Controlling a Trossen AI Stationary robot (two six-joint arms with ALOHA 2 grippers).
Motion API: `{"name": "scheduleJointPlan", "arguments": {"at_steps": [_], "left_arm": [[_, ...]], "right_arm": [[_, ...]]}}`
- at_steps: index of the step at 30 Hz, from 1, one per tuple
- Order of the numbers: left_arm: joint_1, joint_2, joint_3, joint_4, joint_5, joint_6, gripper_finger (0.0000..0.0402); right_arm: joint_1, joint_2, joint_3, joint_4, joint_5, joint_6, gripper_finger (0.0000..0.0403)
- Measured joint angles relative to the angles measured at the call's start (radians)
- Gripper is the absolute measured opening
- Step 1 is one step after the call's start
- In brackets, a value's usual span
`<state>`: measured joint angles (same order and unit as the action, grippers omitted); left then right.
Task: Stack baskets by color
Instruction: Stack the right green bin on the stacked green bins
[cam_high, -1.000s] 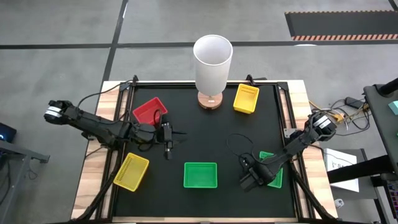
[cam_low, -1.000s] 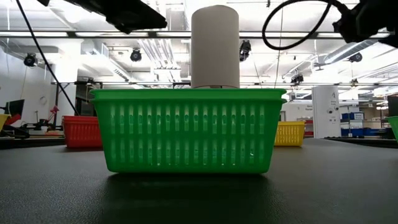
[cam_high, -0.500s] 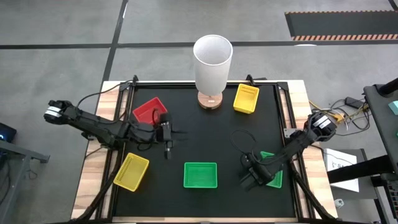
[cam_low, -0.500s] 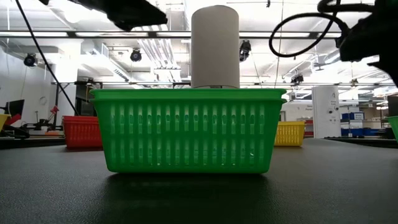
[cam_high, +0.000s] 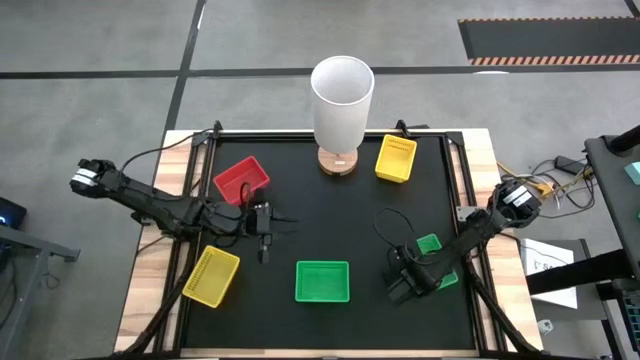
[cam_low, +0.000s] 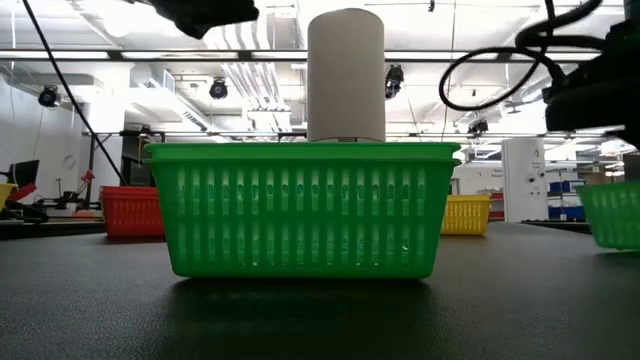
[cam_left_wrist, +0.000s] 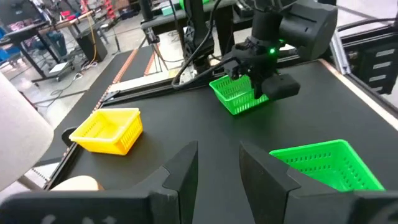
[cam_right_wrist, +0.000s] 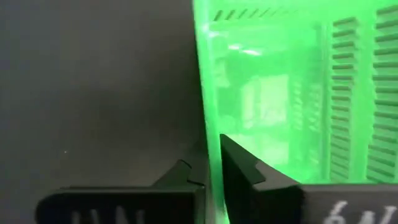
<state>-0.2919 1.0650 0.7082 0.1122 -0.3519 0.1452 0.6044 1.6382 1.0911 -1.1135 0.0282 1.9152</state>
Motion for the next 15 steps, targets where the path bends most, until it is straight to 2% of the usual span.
{"name": "scheduleJointPlan", "arguments": {"at_steps": [6, 11, 15], "left_arm": [[-0.013, -0.036, 0.0, -0.036, 0.0, 0.002, 0.01], [-0.013, -0.061, -0.006, -0.053, 0.0, 0.0, 0.01], [-0.013, -0.078, -0.015, -0.053, 0.0, -0.006, 0.01]], "right_arm": [[0.0, 0.0, 0.094, -0.03, 0.013, -0.075, 0.0009], [0.0, 0.002, 0.208, -0.033, 0.118, -0.199, 0.0009], [-0.003, 0.049, 0.338, -0.061, 0.184, -0.303, 0.0009]]}}
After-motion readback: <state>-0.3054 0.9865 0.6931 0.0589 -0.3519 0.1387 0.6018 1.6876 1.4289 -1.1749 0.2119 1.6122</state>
